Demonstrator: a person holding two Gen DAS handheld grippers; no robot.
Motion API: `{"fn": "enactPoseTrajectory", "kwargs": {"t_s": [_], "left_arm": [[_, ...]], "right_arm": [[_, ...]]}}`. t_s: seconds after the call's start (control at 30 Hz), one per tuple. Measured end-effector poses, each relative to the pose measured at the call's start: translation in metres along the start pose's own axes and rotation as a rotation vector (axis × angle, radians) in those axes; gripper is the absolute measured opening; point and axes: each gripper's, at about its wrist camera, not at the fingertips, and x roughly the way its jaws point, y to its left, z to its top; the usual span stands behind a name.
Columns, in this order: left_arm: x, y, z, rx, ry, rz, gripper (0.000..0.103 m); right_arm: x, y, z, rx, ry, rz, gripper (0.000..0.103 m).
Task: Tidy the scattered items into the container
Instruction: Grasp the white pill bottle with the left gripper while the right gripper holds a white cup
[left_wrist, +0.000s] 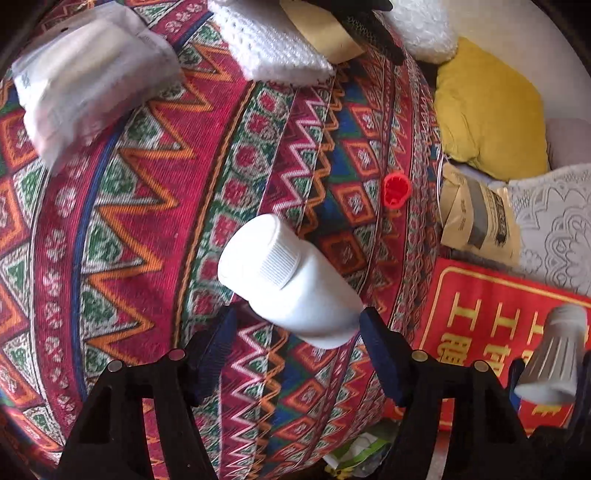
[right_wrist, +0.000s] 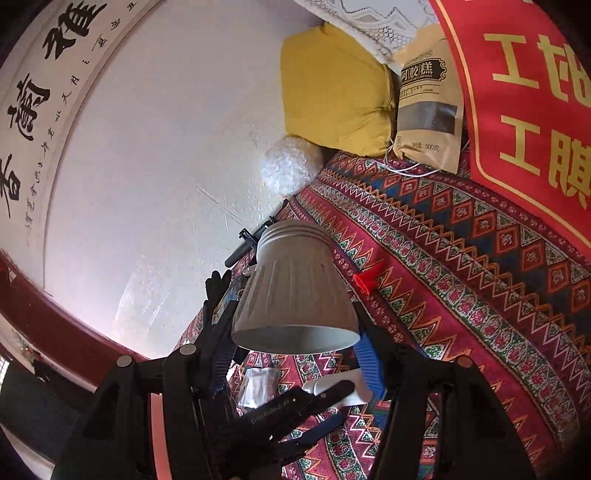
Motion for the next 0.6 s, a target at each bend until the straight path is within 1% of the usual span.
{"fn": "enactPoseTrajectory", "kwargs": {"t_s": [0.07, 0.13, 0.17, 0.2, 0.23, 0.27, 0.37, 0.47, 0.53, 0.6], "left_arm": [[0.004, -0.010, 0.010, -0.001, -0.023, 0.008, 0.068], [0.012, -0.016, 0.016, 0.001, -0.029, 0.026, 0.068], [0.013, -0.018, 0.016, 0.009, -0.036, 0.033, 0.065], [0.012, -0.021, 0.016, 0.028, -0.054, 0.048, 0.045], [0.012, -0.025, 0.013, 0.059, -0.071, 0.055, 0.044], [0.013, -0.028, 0.008, 0.088, -0.078, 0.046, 0.044], [0.013, -0.033, -0.011, 0.167, -0.111, 0.060, 0.043], [0.006, -0.034, -0.028, 0.215, -0.114, 0.065, 0.043], [-0.007, -0.027, -0.031, 0.223, -0.112, 0.042, 0.043], [-0.025, -0.022, -0.035, 0.237, -0.121, -0.002, 0.043]], "right_arm": [[-0.001, -0.003, 0.001, 0.000, -0.005, 0.005, 0.057], [0.003, -0.005, 0.000, -0.004, 0.004, 0.010, 0.057], [0.005, -0.007, -0.001, -0.001, 0.010, 0.012, 0.057], [0.008, -0.009, -0.002, 0.004, 0.018, 0.015, 0.057], [0.012, -0.011, -0.002, 0.009, 0.026, 0.020, 0.057], [0.014, -0.013, -0.002, 0.014, 0.030, 0.024, 0.057], [0.012, -0.015, -0.001, 0.029, 0.024, 0.033, 0.057], [0.009, -0.013, 0.002, 0.035, 0.009, 0.044, 0.056], [0.007, -0.011, 0.002, 0.037, 0.004, 0.054, 0.056], [0.006, -0.008, 0.000, 0.037, 0.003, 0.064, 0.056]]}}
